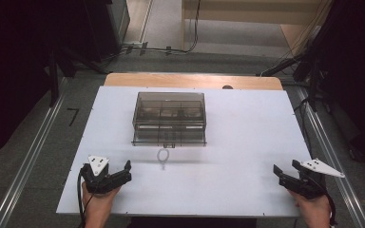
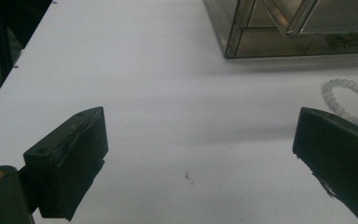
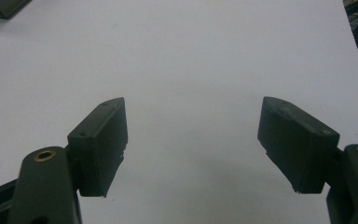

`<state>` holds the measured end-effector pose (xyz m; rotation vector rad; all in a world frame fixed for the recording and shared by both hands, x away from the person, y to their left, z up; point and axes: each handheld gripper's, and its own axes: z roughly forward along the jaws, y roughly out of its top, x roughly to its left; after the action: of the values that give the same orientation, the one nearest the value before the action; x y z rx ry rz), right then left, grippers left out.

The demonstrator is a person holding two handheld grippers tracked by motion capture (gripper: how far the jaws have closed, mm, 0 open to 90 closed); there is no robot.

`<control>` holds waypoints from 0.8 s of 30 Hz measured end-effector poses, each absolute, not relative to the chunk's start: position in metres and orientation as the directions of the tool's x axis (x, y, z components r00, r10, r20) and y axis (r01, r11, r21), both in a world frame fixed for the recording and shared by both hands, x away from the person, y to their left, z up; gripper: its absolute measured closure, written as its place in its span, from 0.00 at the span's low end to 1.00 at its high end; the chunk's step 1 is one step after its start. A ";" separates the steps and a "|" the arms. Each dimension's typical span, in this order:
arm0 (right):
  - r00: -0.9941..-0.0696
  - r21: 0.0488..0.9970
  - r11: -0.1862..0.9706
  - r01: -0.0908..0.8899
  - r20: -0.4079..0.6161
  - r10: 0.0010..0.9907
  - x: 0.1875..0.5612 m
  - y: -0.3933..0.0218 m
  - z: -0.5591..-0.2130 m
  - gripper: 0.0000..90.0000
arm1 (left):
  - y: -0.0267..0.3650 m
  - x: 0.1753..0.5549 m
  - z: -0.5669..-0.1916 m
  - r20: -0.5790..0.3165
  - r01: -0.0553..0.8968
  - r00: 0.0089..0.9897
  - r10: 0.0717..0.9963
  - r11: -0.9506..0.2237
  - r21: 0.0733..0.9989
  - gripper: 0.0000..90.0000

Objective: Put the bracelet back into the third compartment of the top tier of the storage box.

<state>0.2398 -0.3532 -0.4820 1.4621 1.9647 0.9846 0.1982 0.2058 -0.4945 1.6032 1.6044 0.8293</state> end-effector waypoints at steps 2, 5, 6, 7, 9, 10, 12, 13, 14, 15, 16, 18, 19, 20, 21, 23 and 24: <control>-0.300 0.788 0.161 0.594 0.032 0.953 0.240 -0.353 -0.482 0.25 | 0.205 0.198 -0.494 -0.039 0.544 0.031 0.999 0.016 0.839 0.04; -0.298 0.787 0.160 0.595 0.032 0.954 0.239 -0.352 -0.482 0.25 | 0.204 0.199 -0.495 -0.041 0.546 0.032 0.999 0.017 0.838 0.04; -0.298 0.787 0.160 0.595 0.032 0.954 0.239 -0.352 -0.482 0.25 | 0.204 0.199 -0.495 -0.041 0.546 0.032 0.999 0.017 0.838 0.04; -0.299 0.787 0.160 0.596 0.033 0.954 0.239 -0.352 -0.482 0.25 | 0.204 0.199 -0.495 -0.041 0.545 0.032 0.999 0.017 0.838 0.04; -0.301 0.785 0.162 0.598 0.032 0.953 0.240 -0.352 -0.482 0.25 | 0.203 0.199 -0.495 -0.040 0.545 0.034 0.999 0.015 0.839 0.04; -0.301 0.784 0.164 0.599 0.031 0.953 0.240 -0.352 -0.482 0.25 | 0.203 0.199 -0.495 -0.039 0.545 0.036 0.999 0.014 0.838 0.04; -0.301 0.784 0.163 0.599 0.032 0.953 0.240 -0.352 -0.482 0.25 | 0.203 0.199 -0.495 -0.038 0.547 0.035 0.999 0.012 0.837 0.04; -0.301 0.785 0.163 0.598 0.032 0.953 0.240 -0.352 -0.482 0.25 | 0.203 0.199 -0.495 -0.038 0.547 0.035 0.999 0.012 0.837 0.04; -0.301 0.784 0.162 0.599 0.033 0.953 0.240 -0.352 -0.482 0.25 | 0.202 0.199 -0.495 -0.036 0.547 0.036 0.999 0.010 0.837 0.04; -0.301 0.784 0.162 0.599 0.033 0.953 0.240 -0.352 -0.482 0.25 | 0.202 0.199 -0.495 -0.035 0.546 0.036 0.999 0.010 0.838 0.04; -0.300 0.784 0.162 0.599 0.032 0.953 0.240 -0.352 -0.482 0.25 | 0.201 0.199 -0.495 -0.036 0.546 0.035 0.999 0.011 0.838 0.04; -0.299 0.784 0.160 0.600 0.034 0.954 0.240 -0.352 -0.482 0.25 | 0.200 0.199 -0.495 -0.037 0.545 0.040 0.999 0.009 0.838 0.04; -0.299 0.784 0.160 0.600 0.034 0.954 0.240 -0.352 -0.482 0.25 | 0.200 0.199 -0.495 -0.037 0.545 0.040 0.999 0.009 0.838 0.04; -0.299 0.785 0.161 0.598 0.032 0.954 0.240 -0.352 -0.482 0.25 | 0.199 0.199 -0.495 -0.033 0.547 0.042 0.999 0.005 0.837 0.04; -0.299 0.785 0.161 0.598 0.033 0.954 0.240 -0.352 -0.482 0.25 | 0.199 0.199 -0.495 -0.032 0.548 0.042 0.999 0.003 0.837 0.04; -0.299 0.785 0.162 0.598 0.032 0.954 0.240 -0.352 -0.482 0.25 | 0.198 0.199 -0.495 -0.031 0.546 0.045 0.999 0.002 0.837 0.04; -0.300 0.785 0.161 0.598 0.032 0.954 0.240 -0.352 -0.482 0.25 | 0.198 0.199 -0.495 -0.030 0.546 0.045 0.999 0.001 0.838 0.04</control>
<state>0.2397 -0.3518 -0.4821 1.4676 1.9670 0.9827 0.1994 0.1975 -0.4951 1.6302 1.5834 0.8265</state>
